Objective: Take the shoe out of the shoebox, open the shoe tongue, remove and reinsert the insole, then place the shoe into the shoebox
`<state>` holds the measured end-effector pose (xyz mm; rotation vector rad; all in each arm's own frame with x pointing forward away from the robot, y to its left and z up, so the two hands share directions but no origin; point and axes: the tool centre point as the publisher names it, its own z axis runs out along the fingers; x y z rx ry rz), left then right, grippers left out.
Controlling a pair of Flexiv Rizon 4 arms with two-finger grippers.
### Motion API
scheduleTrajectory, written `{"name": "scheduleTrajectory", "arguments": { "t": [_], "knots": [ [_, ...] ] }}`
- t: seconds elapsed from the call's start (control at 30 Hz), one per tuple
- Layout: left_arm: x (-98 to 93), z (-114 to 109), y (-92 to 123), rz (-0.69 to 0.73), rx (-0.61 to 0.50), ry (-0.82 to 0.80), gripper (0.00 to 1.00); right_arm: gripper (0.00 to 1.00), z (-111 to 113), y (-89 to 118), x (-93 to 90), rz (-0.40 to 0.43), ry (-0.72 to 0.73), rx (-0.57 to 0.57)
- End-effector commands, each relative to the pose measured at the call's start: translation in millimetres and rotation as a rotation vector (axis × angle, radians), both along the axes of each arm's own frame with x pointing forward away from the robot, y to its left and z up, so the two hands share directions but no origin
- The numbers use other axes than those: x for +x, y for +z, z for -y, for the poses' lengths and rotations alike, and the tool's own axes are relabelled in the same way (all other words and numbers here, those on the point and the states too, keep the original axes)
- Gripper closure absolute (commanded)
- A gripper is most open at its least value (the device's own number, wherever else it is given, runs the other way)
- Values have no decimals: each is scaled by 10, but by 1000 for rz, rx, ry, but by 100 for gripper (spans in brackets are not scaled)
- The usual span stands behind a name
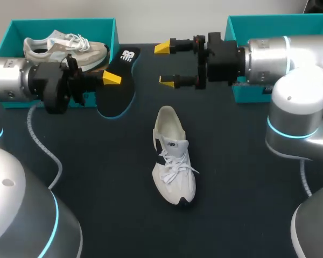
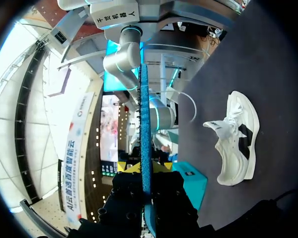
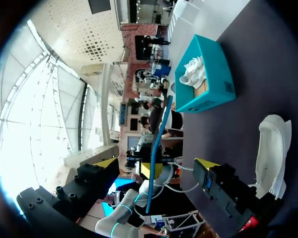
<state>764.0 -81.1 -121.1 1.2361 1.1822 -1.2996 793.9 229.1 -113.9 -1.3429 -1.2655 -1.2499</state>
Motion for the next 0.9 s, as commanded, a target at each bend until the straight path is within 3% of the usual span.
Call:
{"name": "scheduleTrajectory", "arguments": {
  "t": [0.03, 0.6, 0.7, 0.73, 0.8, 0.9],
  "knots": [
    [-25, -41, 56, 15, 11, 2, 100, 0, 222, 9, -85, -2, 5, -5],
    [-52, -30, 136, 29, 15, -3, 100, 0, 299, 19, -104, -23, -6, -2],
    [-128, 1, 206, -274, 1, -6, 100, 0, 299, 19, -104, -23, -6, -2],
    [-155, 3, 211, -420, 42, 7, 100, 0, 299, 19, -104, -23, -6, -2],
    [-207, -19, 225, -555, 36, 5, 100, 0, 299, 19, -104, -23, -6, -2],
    [-253, -66, 182, -835, 157, 14, 100, 0, 299, 19, -104, -23, -6, -2]
  ]
}}
